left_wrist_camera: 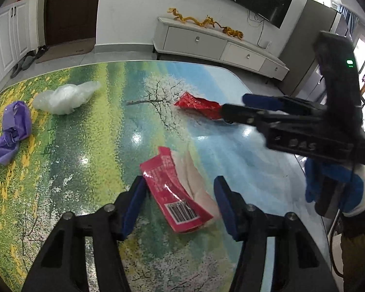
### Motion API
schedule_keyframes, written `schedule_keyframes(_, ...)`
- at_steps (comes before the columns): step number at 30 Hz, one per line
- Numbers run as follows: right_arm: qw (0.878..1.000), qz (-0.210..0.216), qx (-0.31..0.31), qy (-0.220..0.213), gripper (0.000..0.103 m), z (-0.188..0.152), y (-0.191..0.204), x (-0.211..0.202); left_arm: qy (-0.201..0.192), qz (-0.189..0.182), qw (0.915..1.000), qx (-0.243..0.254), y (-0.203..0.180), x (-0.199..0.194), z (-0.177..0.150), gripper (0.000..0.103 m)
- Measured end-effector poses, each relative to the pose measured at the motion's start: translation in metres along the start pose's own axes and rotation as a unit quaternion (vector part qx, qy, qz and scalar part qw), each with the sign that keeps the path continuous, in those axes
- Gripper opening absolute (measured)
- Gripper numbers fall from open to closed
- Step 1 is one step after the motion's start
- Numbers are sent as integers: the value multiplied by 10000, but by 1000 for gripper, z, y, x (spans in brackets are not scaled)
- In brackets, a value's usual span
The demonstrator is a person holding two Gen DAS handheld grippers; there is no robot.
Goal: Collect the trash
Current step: 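Grasp the pink barcode wrapper with the left tool while the right tool grasps the red-and-white wrapper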
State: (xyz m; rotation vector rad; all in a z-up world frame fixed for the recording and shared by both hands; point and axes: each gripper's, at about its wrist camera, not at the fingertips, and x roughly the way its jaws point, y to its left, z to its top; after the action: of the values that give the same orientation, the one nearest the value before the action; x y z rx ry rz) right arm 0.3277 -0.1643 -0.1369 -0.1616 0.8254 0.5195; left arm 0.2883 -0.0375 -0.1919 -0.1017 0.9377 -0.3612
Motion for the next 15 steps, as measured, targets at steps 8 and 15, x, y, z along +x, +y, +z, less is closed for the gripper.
schedule_keyframes(8,9996,-92,-89,252,23,-10,5,25,-93,-30,9999,-56,1,-5,-10,30)
schedule_keyframes(15,9996,5,25,285,20,-35,20,0,-178,58,9997,-162,2,-28,-29,27)
